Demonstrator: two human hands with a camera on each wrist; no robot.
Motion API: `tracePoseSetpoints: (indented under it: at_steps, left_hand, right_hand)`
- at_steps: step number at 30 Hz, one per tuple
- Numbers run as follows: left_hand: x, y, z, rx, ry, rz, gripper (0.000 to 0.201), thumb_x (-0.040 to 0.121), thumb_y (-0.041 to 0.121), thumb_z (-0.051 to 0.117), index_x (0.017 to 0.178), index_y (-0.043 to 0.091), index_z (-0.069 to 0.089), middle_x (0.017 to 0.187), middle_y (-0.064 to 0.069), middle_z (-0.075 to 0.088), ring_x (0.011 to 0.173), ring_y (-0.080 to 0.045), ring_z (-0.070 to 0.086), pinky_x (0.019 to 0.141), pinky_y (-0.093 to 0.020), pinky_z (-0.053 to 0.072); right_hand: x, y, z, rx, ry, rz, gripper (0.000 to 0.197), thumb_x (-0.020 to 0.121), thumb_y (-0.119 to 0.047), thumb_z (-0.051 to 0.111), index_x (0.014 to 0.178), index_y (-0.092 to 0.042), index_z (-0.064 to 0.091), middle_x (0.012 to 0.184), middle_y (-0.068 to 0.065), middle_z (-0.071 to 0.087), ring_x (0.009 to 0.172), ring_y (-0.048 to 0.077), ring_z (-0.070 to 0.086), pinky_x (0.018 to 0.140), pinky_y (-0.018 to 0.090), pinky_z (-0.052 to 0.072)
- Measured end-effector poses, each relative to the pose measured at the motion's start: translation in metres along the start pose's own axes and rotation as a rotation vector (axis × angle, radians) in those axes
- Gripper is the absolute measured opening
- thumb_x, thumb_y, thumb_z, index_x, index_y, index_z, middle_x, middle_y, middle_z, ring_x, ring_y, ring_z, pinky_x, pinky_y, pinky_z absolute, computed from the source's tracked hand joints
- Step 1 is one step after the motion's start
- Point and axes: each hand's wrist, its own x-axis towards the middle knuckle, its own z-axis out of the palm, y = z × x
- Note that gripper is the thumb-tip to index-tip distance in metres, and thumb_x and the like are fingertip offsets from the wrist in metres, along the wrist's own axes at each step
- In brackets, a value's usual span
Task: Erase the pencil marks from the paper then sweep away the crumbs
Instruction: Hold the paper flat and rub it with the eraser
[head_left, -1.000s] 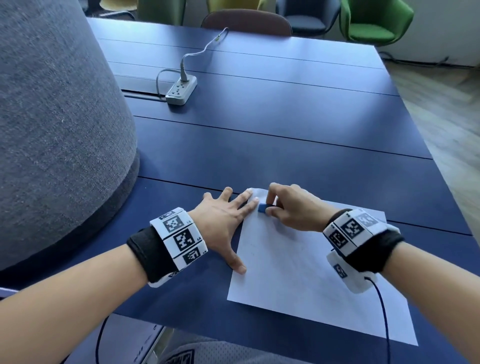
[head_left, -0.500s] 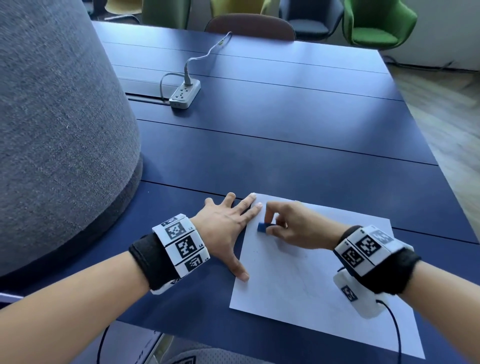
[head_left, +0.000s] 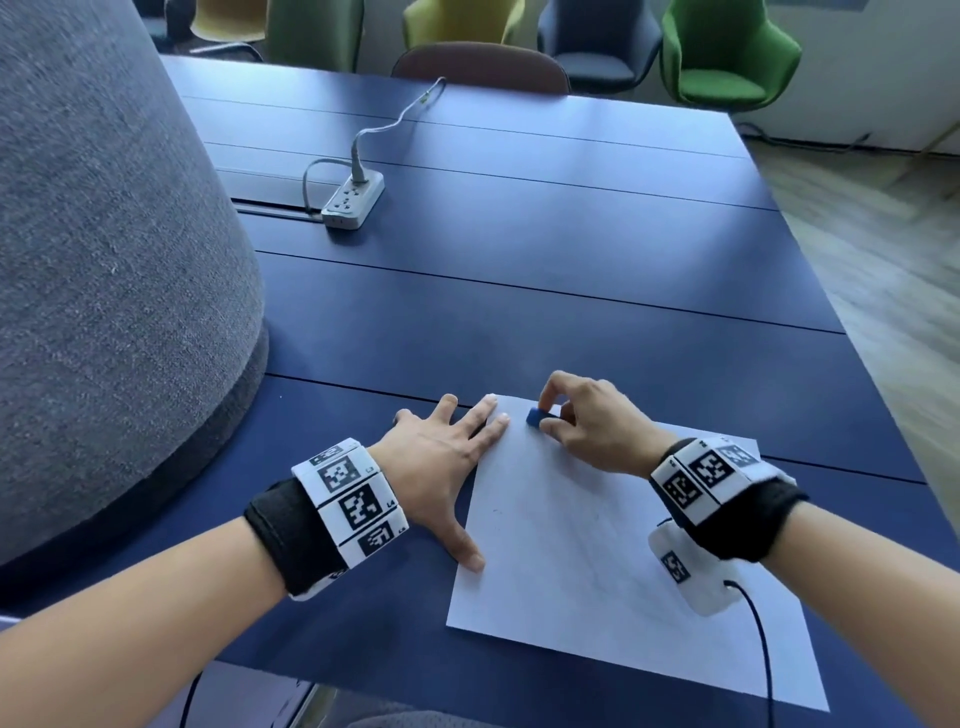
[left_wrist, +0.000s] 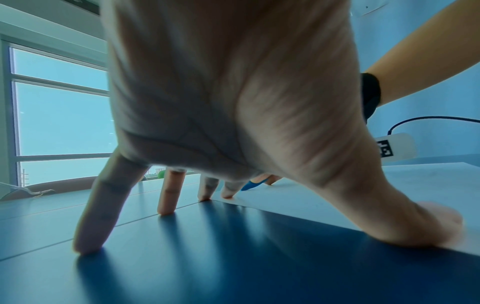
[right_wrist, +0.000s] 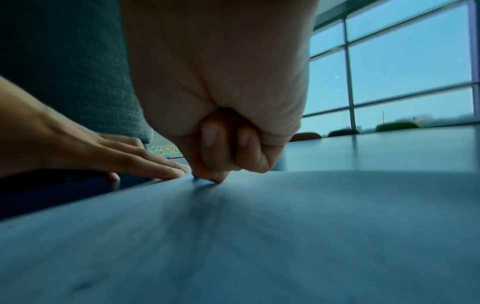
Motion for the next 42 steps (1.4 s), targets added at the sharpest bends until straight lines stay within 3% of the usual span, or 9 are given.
tracePoseSetpoints:
  at_steps: [3, 8, 13, 18, 23, 28, 32, 37, 42]
  left_hand:
    - [0.000, 0.001, 0.000, 0.001, -0.002, 0.001, 0.146, 0.051, 0.084, 0.070, 0.155, 0.025, -0.013, 0.161, 0.010, -0.018, 0.140, -0.028, 0.009, 0.093, -0.046, 0.036]
    - [0.001, -0.001, 0.000, 0.002, -0.001, 0.005, 0.146, 0.051, 0.085, 0.069, 0.155, 0.025, -0.014, 0.161, 0.009, -0.017, 0.140, -0.028, 0.009, 0.094, -0.047, 0.035]
    - [0.000, -0.002, 0.002, 0.005, 0.005, 0.002, 0.146, 0.051, 0.085, 0.068, 0.154, 0.025, -0.015, 0.161, 0.010, -0.018, 0.141, -0.031, 0.007, 0.101, -0.051, 0.029]
    - [0.001, -0.002, 0.000, 0.040, 0.015, -0.002, 0.147, 0.049, 0.088, 0.067, 0.154, 0.025, -0.014, 0.162, 0.008, -0.015, 0.138, -0.028, 0.012, 0.101, -0.051, 0.027]
    - [0.002, -0.002, 0.001, 0.016, -0.008, -0.007, 0.147, 0.049, 0.087, 0.068, 0.154, 0.026, -0.015, 0.161, 0.008, -0.019, 0.143, -0.032, 0.005, 0.106, -0.055, 0.023]
    - [0.002, -0.003, 0.002, 0.015, -0.002, -0.004, 0.147, 0.049, 0.088, 0.067, 0.155, 0.026, -0.014, 0.161, 0.010, -0.018, 0.141, -0.031, 0.008, 0.104, -0.052, 0.027]
    - [0.002, -0.002, 0.002, 0.011, -0.013, -0.007, 0.146, 0.050, 0.086, 0.068, 0.154, 0.026, -0.015, 0.161, 0.009, -0.020, 0.143, -0.030, 0.005, 0.105, -0.053, 0.026]
    - [0.002, -0.002, 0.002, 0.013, -0.013, -0.007, 0.147, 0.050, 0.087, 0.067, 0.154, 0.025, -0.016, 0.161, 0.009, -0.020, 0.142, -0.031, 0.006, 0.105, -0.052, 0.026]
    - [0.003, -0.001, 0.002, 0.034, -0.020, -0.013, 0.147, 0.050, 0.087, 0.067, 0.154, 0.025, -0.017, 0.161, 0.008, -0.021, 0.144, -0.032, 0.004, 0.106, -0.054, 0.024]
  right_hand:
    - [-0.012, -0.010, 0.004, 0.052, -0.134, -0.083, 0.006, 0.087, -0.025, 0.062, 0.089, -0.025, 0.057, 0.060, -0.009, 0.056, 0.059, 0.009, 0.050, 0.064, 0.028, 0.045]
    - [0.007, -0.006, -0.004, -0.025, -0.015, 0.024, 0.008, 0.087, -0.029, 0.059, 0.091, -0.030, 0.052, 0.067, -0.014, 0.051, 0.076, 0.019, 0.052, 0.078, 0.037, 0.049]
    - [-0.010, -0.021, 0.005, 0.026, -0.185, -0.112, 0.006, 0.088, -0.024, 0.063, 0.090, -0.023, 0.057, 0.062, -0.010, 0.054, 0.059, 0.008, 0.050, 0.063, 0.025, 0.043]
    - [0.005, -0.013, -0.002, -0.037, -0.051, -0.005, 0.009, 0.088, -0.028, 0.058, 0.095, -0.028, 0.052, 0.067, -0.014, 0.051, 0.075, 0.020, 0.053, 0.075, 0.035, 0.047]
    - [-0.026, -0.029, 0.010, 0.064, -0.325, -0.185, 0.006, 0.089, -0.016, 0.059, 0.091, -0.020, 0.056, 0.060, -0.007, 0.049, 0.055, 0.009, 0.044, 0.057, 0.018, 0.037]
    - [-0.018, -0.022, 0.008, 0.056, -0.158, -0.115, 0.009, 0.088, -0.018, 0.060, 0.089, -0.021, 0.052, 0.064, -0.009, 0.052, 0.058, 0.006, 0.046, 0.064, 0.028, 0.039]
    - [-0.041, -0.029, 0.016, 0.067, -0.363, -0.217, 0.005, 0.088, -0.013, 0.058, 0.092, -0.015, 0.055, 0.064, 0.000, 0.053, 0.054, 0.011, 0.043, 0.057, 0.024, 0.038]
    - [-0.024, -0.020, 0.006, 0.015, -0.172, -0.130, 0.009, 0.090, -0.020, 0.058, 0.097, -0.020, 0.053, 0.061, -0.011, 0.048, 0.056, 0.004, 0.044, 0.063, 0.024, 0.035]
    - [-0.037, -0.030, 0.011, 0.031, -0.417, -0.203, 0.007, 0.088, -0.016, 0.058, 0.095, -0.019, 0.057, 0.058, -0.008, 0.048, 0.052, 0.008, 0.042, 0.056, 0.021, 0.037]
